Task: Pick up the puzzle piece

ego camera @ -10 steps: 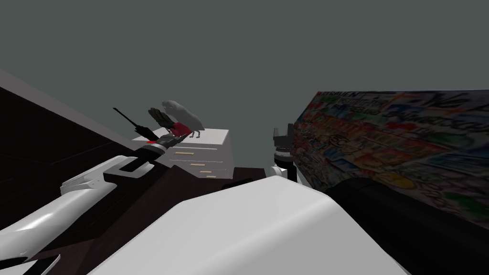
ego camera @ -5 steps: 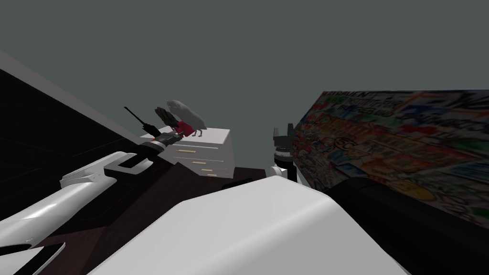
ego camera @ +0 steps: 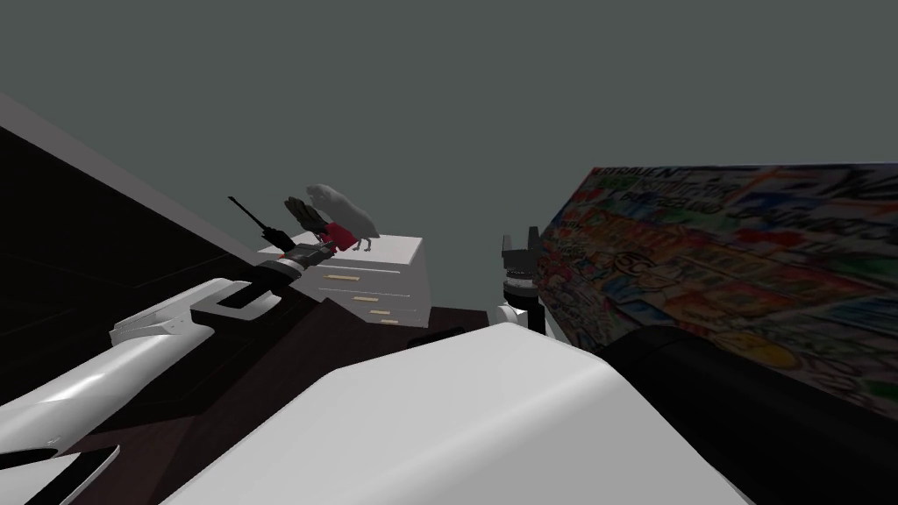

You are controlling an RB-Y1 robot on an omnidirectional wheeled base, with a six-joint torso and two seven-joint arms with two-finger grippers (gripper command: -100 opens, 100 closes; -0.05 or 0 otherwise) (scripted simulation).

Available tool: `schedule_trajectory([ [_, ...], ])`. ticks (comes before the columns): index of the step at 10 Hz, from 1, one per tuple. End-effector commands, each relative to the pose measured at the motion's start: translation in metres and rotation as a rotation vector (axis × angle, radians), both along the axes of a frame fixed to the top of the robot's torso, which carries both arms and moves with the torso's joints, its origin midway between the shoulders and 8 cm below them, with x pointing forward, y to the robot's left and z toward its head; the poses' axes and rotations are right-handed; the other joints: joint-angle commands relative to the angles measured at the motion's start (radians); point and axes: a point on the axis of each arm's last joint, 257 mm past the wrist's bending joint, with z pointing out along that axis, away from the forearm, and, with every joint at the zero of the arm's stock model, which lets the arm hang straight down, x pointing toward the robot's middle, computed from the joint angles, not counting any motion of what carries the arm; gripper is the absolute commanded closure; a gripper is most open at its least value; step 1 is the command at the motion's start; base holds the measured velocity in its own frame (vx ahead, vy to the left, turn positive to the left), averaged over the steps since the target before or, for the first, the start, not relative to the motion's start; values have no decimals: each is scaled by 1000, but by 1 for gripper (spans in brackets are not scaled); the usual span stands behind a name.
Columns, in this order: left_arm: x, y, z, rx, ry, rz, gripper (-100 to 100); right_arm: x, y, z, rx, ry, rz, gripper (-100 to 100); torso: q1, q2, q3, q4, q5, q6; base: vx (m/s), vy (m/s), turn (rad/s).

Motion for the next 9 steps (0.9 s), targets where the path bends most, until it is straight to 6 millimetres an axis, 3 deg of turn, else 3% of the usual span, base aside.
schedule_trajectory([
  [1, -6, -2, -7, -29, 1, 22, 100, 0, 0, 0, 0, 0, 0, 0, 0, 0, 0, 0, 0, 0, 11, 40, -276],
  [5, -20, 3, -9, -60, -12, 56, 100, 0, 0, 0, 0, 0, 0, 0, 1, -6, -5, -4, 3, 8, 8, 61, -151],
  [7, -31, -7, -20, -61, 6, 35, 100, 0, 0, 0, 0, 0, 0, 0, -1, -6, -5, -5, 4, 6, 7, 20, -1],
  [9, -43, -7, -15, -84, -16, 60, 100, 0, 0, 0, 0, 0, 0, 0, -4, -5, -7, -9, 6, 11, -1, 46, -223],
])
